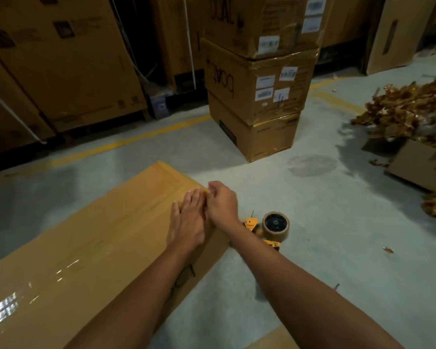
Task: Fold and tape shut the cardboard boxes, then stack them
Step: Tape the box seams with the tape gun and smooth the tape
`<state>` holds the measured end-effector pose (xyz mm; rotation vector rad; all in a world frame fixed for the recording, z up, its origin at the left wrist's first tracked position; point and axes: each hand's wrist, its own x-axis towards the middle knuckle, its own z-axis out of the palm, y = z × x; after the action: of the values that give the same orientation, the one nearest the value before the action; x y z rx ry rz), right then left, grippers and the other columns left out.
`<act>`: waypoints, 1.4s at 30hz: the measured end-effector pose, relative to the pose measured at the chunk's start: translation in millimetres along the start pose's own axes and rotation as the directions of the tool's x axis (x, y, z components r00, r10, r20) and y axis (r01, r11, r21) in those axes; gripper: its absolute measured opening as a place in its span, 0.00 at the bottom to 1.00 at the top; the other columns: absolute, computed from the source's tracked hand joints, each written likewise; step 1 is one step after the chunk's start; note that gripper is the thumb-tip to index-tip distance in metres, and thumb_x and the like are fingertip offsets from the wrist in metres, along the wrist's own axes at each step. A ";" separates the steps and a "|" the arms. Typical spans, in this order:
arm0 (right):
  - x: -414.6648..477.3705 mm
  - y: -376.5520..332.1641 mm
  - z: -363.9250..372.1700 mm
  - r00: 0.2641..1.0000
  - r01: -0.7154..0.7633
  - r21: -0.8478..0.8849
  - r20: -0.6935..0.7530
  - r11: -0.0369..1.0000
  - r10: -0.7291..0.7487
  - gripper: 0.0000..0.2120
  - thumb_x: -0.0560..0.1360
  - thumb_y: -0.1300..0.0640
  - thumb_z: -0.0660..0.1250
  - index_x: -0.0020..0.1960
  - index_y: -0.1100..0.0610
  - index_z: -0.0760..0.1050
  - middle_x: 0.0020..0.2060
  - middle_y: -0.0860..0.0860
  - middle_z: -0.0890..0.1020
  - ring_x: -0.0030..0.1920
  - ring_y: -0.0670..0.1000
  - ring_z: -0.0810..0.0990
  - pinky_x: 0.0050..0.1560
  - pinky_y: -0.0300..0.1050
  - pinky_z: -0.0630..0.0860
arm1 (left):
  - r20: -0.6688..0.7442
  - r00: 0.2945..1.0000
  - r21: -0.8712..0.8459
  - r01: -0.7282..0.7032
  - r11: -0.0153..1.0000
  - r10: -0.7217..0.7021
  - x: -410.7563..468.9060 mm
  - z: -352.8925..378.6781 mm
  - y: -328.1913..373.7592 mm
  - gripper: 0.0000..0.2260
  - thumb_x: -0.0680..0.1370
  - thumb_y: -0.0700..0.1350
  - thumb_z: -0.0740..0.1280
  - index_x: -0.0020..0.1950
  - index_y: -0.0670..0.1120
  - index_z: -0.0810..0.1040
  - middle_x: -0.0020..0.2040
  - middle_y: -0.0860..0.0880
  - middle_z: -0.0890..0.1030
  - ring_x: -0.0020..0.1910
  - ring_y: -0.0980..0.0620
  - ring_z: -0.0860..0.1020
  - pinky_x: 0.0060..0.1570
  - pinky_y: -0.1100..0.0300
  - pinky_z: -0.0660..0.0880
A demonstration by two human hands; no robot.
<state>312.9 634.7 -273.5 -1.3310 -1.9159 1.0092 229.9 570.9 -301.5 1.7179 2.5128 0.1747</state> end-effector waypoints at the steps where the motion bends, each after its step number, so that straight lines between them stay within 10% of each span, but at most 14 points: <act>1: -0.5 -3.6 6.5 0.998 0.048 -0.075 0.036 0.996 -0.045 0.14 0.83 0.57 0.59 0.63 0.57 0.79 0.60 0.55 0.83 0.60 0.57 0.79 0.58 0.46 0.72 | 0.010 1.000 0.049 0.000 0.999 -0.001 -1.1 0.4 -0.2 0.30 0.85 0.48 0.52 0.82 0.49 0.39 0.82 0.52 0.39 0.80 0.50 0.39 0.77 0.43 0.44; 9: 36.4 28.9 14.3 0.939 0.151 -0.364 0.344 0.919 -0.018 0.28 0.82 0.39 0.44 0.60 0.55 0.76 0.57 0.58 0.82 0.58 0.63 0.79 0.58 0.57 0.75 | -0.102 0.971 0.015 -0.215 0.976 0.216 25.3 -13.1 -33.9 0.18 0.85 0.50 0.50 0.74 0.55 0.67 0.74 0.53 0.66 0.71 0.50 0.63 0.67 0.50 0.62; 14: 45.4 -1.8 28.0 0.947 0.202 -0.568 0.321 0.798 -0.011 0.14 0.83 0.54 0.55 0.63 0.57 0.72 0.59 0.56 0.79 0.58 0.59 0.79 0.58 0.54 0.76 | 0.077 0.969 -0.017 -0.234 0.972 0.235 58.4 -16.2 -93.0 0.21 0.86 0.56 0.46 0.80 0.60 0.55 0.82 0.56 0.51 0.81 0.51 0.47 0.77 0.43 0.45; 22: 58.7 -37.9 90.9 0.945 0.322 -0.609 0.258 0.725 -0.203 0.19 0.82 0.53 0.54 0.70 0.59 0.67 0.63 0.57 0.75 0.60 0.59 0.76 0.58 0.52 0.72 | 0.056 0.996 -0.026 -0.063 0.998 0.064 133.6 -18.8 -130.4 0.23 0.85 0.57 0.44 0.80 0.56 0.57 0.81 0.53 0.55 0.80 0.50 0.50 0.76 0.41 0.48; 27: 85.7 -50.7 101.5 0.952 0.276 -0.659 0.289 0.700 -0.103 0.20 0.85 0.47 0.49 0.64 0.60 0.72 0.59 0.57 0.79 0.59 0.59 0.79 0.52 0.50 0.72 | 0.020 1.000 -0.097 0.022 0.995 -0.020 182.4 -27.7 -141.6 0.20 0.85 0.55 0.50 0.52 0.48 0.79 0.56 0.43 0.76 0.59 0.42 0.74 0.55 0.49 0.70; 31: 111.4 -54.4 103.8 0.932 0.257 -0.608 0.362 0.751 -0.025 0.24 0.86 0.47 0.48 0.66 0.59 0.75 0.63 0.58 0.79 0.63 0.60 0.77 0.61 0.53 0.72 | -0.004 0.997 -0.168 0.070 0.983 -0.072 208.5 -27.6 -156.7 0.19 0.82 0.51 0.58 0.33 0.44 0.70 0.43 0.40 0.81 0.45 0.39 0.78 0.35 0.54 0.65; 37: 130.1 -27.0 88.6 0.835 0.171 -0.312 0.549 0.935 0.030 0.22 0.86 0.47 0.51 0.57 0.63 0.76 0.56 0.60 0.79 0.58 0.60 0.77 0.59 0.51 0.72 | -0.056 0.975 -0.024 0.215 0.976 -0.216 196.9 -22.6 -135.4 0.19 0.82 0.52 0.52 0.60 0.45 0.79 0.62 0.41 0.79 0.60 0.39 0.77 0.55 0.50 0.73; 42: 113.6 -24.7 103.2 0.915 0.368 -0.451 0.329 0.813 -0.232 0.13 0.83 0.52 0.57 0.61 0.54 0.75 0.53 0.56 0.82 0.54 0.58 0.81 0.54 0.52 0.77 | 0.020 0.997 0.012 0.076 0.997 -0.077 173.9 -21.5 -142.3 0.21 0.84 0.57 0.46 0.68 0.49 0.70 0.68 0.41 0.70 0.68 0.39 0.68 0.63 0.43 0.65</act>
<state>180.7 710.9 -303.0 -1.1285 -2.6276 0.5521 32.8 680.9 -303.1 1.6158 2.5647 0.1375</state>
